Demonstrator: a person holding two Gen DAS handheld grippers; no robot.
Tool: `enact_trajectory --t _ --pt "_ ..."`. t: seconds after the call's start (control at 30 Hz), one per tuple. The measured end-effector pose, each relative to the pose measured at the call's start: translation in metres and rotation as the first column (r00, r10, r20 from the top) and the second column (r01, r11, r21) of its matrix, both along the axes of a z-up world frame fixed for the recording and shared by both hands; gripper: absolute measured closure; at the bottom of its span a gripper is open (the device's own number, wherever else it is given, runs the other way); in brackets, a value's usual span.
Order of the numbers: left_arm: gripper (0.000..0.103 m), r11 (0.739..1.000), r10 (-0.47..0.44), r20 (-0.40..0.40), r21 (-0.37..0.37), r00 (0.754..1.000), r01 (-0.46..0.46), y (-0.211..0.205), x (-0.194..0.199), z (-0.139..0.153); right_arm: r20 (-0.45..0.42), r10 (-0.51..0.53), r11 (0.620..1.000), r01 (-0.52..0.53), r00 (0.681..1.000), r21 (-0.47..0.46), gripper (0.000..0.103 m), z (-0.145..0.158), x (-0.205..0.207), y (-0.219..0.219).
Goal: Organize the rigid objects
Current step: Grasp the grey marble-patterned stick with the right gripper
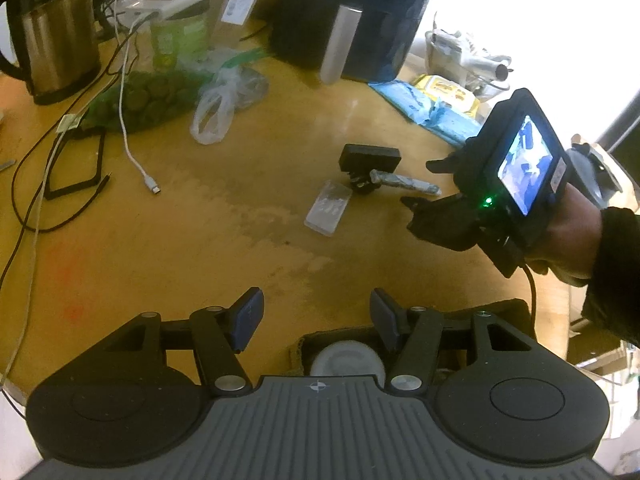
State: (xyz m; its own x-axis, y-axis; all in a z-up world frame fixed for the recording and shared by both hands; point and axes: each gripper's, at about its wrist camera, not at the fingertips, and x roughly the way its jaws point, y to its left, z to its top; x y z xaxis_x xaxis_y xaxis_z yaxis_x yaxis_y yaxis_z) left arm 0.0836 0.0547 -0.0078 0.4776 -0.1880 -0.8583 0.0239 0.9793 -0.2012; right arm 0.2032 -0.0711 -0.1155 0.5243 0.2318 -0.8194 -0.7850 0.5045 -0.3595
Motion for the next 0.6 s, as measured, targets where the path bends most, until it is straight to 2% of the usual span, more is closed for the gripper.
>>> enact_trajectory --t 0.07,0.2,0.47,0.6 --pt "0.045 1.000 0.010 -0.004 -0.002 1.000 -0.010 0.003 0.000 -0.001 0.022 0.025 0.999 -0.025 0.999 -0.026 0.057 -0.004 0.000 0.004" --pt "0.045 1.000 0.028 -0.008 -0.005 1.000 -0.028 0.008 0.002 -0.002 0.025 0.034 0.998 -0.033 0.999 -0.049 0.077 -0.014 0.005 0.010" --pt "0.045 0.999 0.045 -0.012 -0.008 0.999 -0.045 0.014 0.006 -0.004 0.097 0.087 0.994 -0.080 0.991 -0.076 0.081 -0.021 -0.002 0.013" --pt "0.045 0.999 0.037 -0.007 -0.008 0.999 -0.037 0.013 0.007 -0.005 0.118 0.122 0.990 -0.114 0.985 -0.080 0.092 -0.019 -0.007 0.012"
